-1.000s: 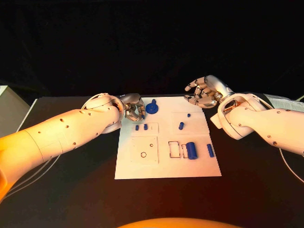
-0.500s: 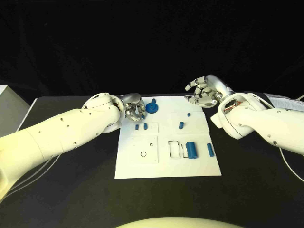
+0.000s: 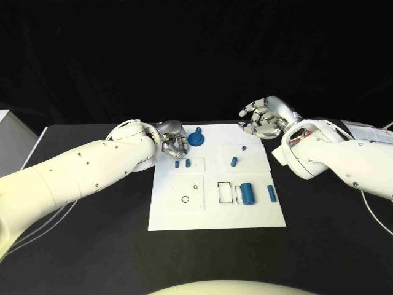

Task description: Assemble the parts on the task board

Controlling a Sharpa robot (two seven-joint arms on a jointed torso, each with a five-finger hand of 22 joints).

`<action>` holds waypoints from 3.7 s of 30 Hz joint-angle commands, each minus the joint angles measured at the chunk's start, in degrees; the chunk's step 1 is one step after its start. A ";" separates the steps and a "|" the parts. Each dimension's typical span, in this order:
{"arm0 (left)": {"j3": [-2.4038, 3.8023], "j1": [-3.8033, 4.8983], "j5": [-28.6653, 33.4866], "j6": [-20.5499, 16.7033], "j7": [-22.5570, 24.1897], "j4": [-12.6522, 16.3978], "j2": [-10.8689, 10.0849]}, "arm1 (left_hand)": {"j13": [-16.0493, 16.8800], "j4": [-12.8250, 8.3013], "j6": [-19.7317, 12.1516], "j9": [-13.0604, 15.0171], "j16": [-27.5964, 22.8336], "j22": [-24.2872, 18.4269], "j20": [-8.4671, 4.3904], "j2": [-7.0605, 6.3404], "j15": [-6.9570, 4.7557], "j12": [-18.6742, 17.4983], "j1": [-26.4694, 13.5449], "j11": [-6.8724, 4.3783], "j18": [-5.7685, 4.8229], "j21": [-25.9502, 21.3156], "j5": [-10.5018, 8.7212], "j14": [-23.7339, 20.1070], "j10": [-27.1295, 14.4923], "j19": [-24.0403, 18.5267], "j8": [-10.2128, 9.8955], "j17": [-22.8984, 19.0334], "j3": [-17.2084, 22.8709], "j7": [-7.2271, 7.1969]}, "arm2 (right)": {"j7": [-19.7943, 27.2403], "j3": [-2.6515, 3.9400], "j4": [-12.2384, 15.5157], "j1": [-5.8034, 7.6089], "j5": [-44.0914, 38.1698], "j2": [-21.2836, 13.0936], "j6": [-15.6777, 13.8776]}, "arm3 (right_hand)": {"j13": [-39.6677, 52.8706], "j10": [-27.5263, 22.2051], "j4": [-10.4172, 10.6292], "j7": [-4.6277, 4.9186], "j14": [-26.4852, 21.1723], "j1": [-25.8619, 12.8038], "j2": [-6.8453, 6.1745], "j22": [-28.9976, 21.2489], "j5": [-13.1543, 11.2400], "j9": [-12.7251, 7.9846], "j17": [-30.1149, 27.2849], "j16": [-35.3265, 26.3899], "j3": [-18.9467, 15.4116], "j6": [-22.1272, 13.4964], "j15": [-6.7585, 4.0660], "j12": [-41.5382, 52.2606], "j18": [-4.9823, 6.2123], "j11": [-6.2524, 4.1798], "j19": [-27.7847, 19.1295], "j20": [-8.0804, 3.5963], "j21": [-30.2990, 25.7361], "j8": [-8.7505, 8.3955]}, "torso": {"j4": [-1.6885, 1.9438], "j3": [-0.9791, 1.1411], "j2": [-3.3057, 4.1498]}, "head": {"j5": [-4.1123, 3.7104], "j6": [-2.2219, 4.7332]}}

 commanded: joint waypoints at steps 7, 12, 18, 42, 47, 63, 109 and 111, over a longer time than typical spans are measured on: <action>-0.29 -0.07 -0.48 0.01 0.08 -0.11 0.36 | -0.01 -0.41 -0.08 -0.14 -0.20 -0.41 0.01 -0.30 0.02 -0.90 -0.71 0.32 -0.40 -0.59 -0.43 -0.68 -0.08 -0.83 -0.42 -0.61 -0.22 0.04 | 0.60 0.02 0.07 -0.02 -0.41 -0.01 0.39 | -0.65 -0.09 -0.05 -0.02 2.94 -0.26 -0.38 7.50 0.12 0.16 3.51 -0.26 0.39 0.34 -0.34 -0.67 1.09 -0.37 2.51 -0.45 -0.37 0.24 | -0.03 -0.01 0.04 | -0.07 0.00; -0.53 -0.20 -0.65 -0.06 0.18 -0.07 0.39 | 0.04 -0.52 -0.60 -0.35 -0.29 -0.77 0.18 -0.86 0.25 -1.39 -1.20 0.57 -0.34 -0.98 -0.61 -1.31 -0.70 -1.28 -0.91 -1.38 -0.73 0.17 | 0.62 0.02 0.04 -0.02 -0.41 -0.02 0.38 | -0.65 -0.09 -0.05 -0.02 2.94 -0.26 -0.38 7.50 0.12 0.16 3.51 -0.26 0.39 0.34 -0.34 -0.67 1.09 -0.37 2.51 -0.45 -0.37 0.24 | -0.01 0.00 0.01 | -0.12 0.00; -0.63 -0.35 -0.90 -0.36 0.16 0.08 0.30 | 0.22 -0.61 -1.75 -0.74 -0.61 -1.13 0.51 -1.34 0.62 -1.77 -1.66 0.99 -0.28 -1.39 -0.39 -2.52 -1.88 -1.69 -1.83 -2.97 -1.12 0.47 | 0.62 0.02 -0.01 -0.02 -0.41 -0.03 0.35 | -0.65 -0.09 -0.05 -0.02 2.94 -0.26 -0.38 7.50 0.12 0.16 3.51 -0.26 0.39 0.34 -0.34 -0.67 1.09 -0.37 2.51 -0.45 -0.37 0.24 | -0.01 0.02 -0.04 | -0.13 -0.04; -0.62 -0.56 -0.79 -1.56 -0.35 0.86 -0.18 | 1.14 -0.84 -5.10 -1.69 -0.93 -1.44 1.53 -1.72 1.73 -1.42 -2.05 2.30 -0.24 -1.71 -0.30 -4.26 -6.87 -1.64 -4.14 -5.86 -1.58 0.54 | 0.60 0.02 -0.08 -0.03 -0.41 -0.04 0.40 | -1.04 -0.21 -0.08 -0.02 2.93 -0.35 -0.41 7.41 0.12 0.19 3.45 -0.33 0.41 0.29 -0.35 -1.07 1.12 -0.36 2.48 -0.46 -0.50 0.21 | -0.02 0.01 0.01 | -0.16 0.03; -0.62 -0.56 -0.79 -1.38 -0.55 0.82 -0.22 | 1.45 -0.83 -6.86 -2.23 -1.13 -2.02 2.13 -1.94 2.47 -1.06 -2.21 3.10 -0.11 -2.23 -0.29 -5.34 -9.97 -2.13 -5.21 -7.60 -2.01 0.15 | 0.58 0.02 -0.08 -0.03 -0.41 -0.05 0.38 | -1.21 -0.30 -0.09 -0.02 2.90 -0.38 -0.44 7.41 0.11 0.20 3.37 -0.40 0.40 0.26 -0.35 -1.25 1.12 -0.36 2.48 -0.46 -0.51 0.19 | 0.02 -0.01 -0.02 | -0.18 -0.04; -0.47 -0.56 -0.83 -1.62 -0.72 1.10 -1.01 | 1.77 -1.03 -8.04 -2.65 -1.47 -2.83 2.70 -1.79 2.98 -0.26 -1.79 3.74 0.09 -2.88 -0.22 -6.82 -13.20 -2.85 -5.88 -10.39 -2.76 -0.10 | 0.67 0.02 -0.18 -0.04 -0.41 -0.18 0.53 | -7.21 -3.94 -0.36 0.06 3.01 -0.36 -0.49 7.20 0.13 0.42 3.62 -0.39 0.97 0.05 -0.31 -8.56 1.17 -0.31 2.39 -0.43 -0.87 0.11 | -0.02 -0.01 -0.03 | -0.08 0.12; 12.02 -10.83 68.97 -2.45 19.52 22.60 -23.38 | 0.60 1.91 -5.21 -3.56 -20.69 -15.68 1.90 0.78 2.12 6.44 -2.67 2.66 1.86 -17.65 -0.05 -19.48 -9.14 -12.46 -4.64 -33.22 -2.62 2.54 | -9.28 -0.17 -10.60 -4.72 -38.19 4.81 13.59 | -39.16 -2.38 -9.19 -0.12 2.65 2.18 -0.66 3.68 -9.45 0.71 -2.38 -5.07 6.05 3.90 0.55 -42.13 2.13 1.10 2.04 0.08 -6.22 -3.89 | 0.16 -0.39 -0.14 | -4.58 2.15; 12.37 -11.19 69.13 -2.67 19.67 23.16 -23.67 | 0.59 1.86 -5.19 -3.55 -20.72 -15.71 1.88 0.80 2.10 6.44 -2.59 2.66 1.85 -17.67 -0.04 -19.48 -9.12 -12.41 -4.63 -33.23 -2.62 2.55 | -9.70 -0.17 -11.06 -4.75 -38.52 5.14 13.75 | -39.33 -2.29 -9.18 -0.12 2.65 2.11 -0.73 3.66 -9.63 0.69 -2.44 -5.08 6.19 3.94 0.56 -42.22 2.14 1.10 2.05 0.09 -6.25 -3.95 | 0.24 -0.36 -0.14 | -4.66 2.18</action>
